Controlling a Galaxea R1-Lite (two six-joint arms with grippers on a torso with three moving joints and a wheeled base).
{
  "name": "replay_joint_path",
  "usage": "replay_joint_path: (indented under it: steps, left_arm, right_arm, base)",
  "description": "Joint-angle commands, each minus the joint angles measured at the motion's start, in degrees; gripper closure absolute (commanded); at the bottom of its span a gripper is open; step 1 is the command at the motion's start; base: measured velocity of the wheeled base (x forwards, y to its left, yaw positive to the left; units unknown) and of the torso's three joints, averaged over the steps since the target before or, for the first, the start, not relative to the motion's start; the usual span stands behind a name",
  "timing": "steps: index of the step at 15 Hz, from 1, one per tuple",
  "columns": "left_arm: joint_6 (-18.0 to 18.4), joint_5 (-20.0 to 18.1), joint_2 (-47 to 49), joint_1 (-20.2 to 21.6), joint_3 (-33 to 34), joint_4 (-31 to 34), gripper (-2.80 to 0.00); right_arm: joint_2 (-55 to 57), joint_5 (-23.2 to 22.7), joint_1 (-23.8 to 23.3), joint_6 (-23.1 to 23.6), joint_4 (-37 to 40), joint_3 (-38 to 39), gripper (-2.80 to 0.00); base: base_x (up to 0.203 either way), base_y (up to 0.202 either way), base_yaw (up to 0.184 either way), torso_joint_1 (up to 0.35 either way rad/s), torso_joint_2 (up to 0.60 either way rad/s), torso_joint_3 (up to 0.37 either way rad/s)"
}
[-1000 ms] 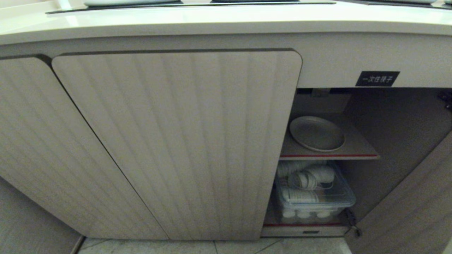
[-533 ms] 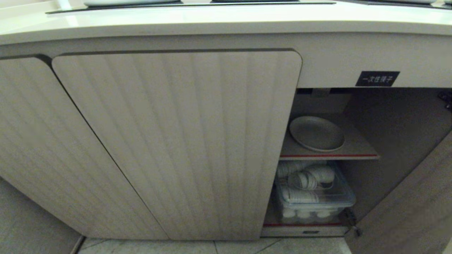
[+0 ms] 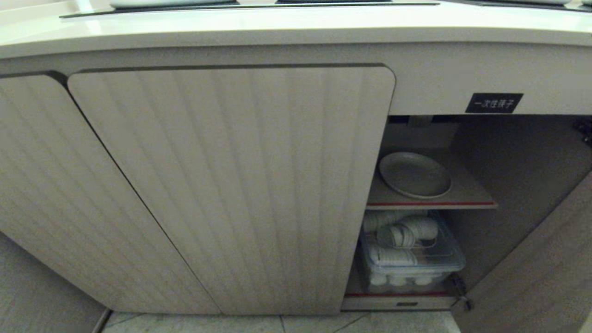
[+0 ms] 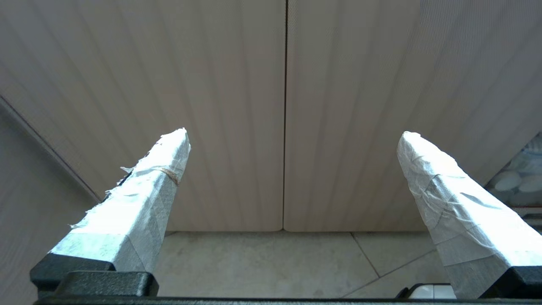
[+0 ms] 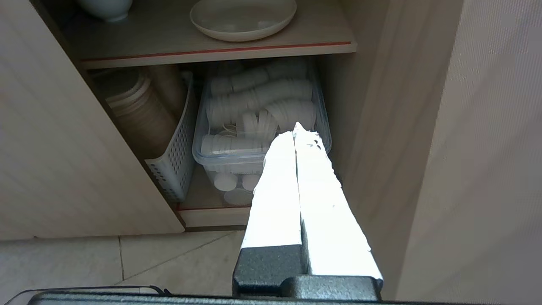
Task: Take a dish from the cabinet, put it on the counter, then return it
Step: Close the cabinet door
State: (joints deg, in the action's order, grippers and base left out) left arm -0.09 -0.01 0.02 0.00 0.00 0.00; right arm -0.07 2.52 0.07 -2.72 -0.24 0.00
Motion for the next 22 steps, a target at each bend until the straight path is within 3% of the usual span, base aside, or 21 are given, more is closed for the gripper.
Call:
replay_joint_path:
  steps: [1,18,22]
  left_arm:
    - [0.00,0.01,-0.02,0.00,0.00,0.00,-2.80]
    - [-0.09,0.01,-0.02,0.00,0.00,0.00,-2.80]
    - [-0.07,0.01,-0.02,0.00,0.00,0.00,-2.80]
  right_arm:
    - [0.07,0.02,0.01,-0.01,-0.02,0.00,0.00]
    - [0.07,0.02,0.01,-0.01,-0.02,0.00,0.00]
    - [0.07,0.02,0.01,-0.01,-0.02,0.00,0.00]
  base:
    - [-0.063,0.000,0.002,0.011,0.00,0.003]
    - [-0.190,0.000,-0.001,0.004,0.00,0.001]
    - [-0.031,0.000,-0.001,0.001,0.00,0.002]
